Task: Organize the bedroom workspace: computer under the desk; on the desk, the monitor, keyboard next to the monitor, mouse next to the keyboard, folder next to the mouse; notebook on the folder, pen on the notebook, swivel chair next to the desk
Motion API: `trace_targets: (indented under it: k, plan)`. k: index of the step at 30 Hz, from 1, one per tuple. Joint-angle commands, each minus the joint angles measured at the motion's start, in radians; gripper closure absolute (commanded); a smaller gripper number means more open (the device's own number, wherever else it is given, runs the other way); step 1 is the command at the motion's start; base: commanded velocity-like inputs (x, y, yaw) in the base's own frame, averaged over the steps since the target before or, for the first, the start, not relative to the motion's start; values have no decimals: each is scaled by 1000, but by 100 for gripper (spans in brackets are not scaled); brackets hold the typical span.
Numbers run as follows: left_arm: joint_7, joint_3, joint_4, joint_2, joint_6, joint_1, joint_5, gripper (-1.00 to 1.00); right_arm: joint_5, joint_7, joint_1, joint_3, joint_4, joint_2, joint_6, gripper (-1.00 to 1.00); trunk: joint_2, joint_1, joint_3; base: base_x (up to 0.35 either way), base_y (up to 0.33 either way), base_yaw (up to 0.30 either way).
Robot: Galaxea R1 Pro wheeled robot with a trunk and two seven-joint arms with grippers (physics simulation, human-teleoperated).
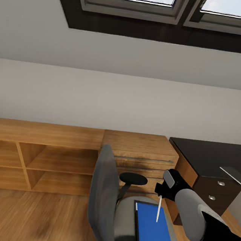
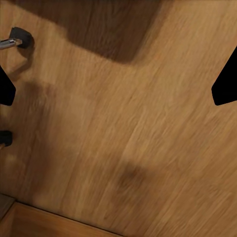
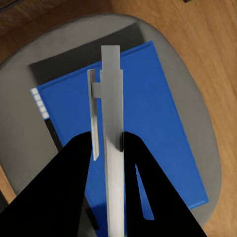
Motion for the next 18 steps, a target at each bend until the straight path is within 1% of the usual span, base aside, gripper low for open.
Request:
trace_targets:
  k: [1, 7, 14, 18]
  plan:
    - [-5, -8, 1, 0, -2, -1, 11, -100, -11, -9, 0, -1, -1, 0, 1, 100, -1, 0, -1, 0, 0, -6]
    - [-5, -8, 1, 1, -2, -1, 11, -100, -11, -9, 0, -1, 0, 1, 2, 100, -1, 0, -1, 0, -38, -3]
    - [-5, -8, 1, 2, -2, -1, 11, -100, -10, -9, 0, -1, 12, 4, 2, 100, -1, 0, -1, 0, -199, 0]
    - [-5, -8, 1, 2, -2, -1, 11, -100, -10, -9, 0, 0, 16, 6, 2, 100, -1, 0, -2, 0, -106, 52]
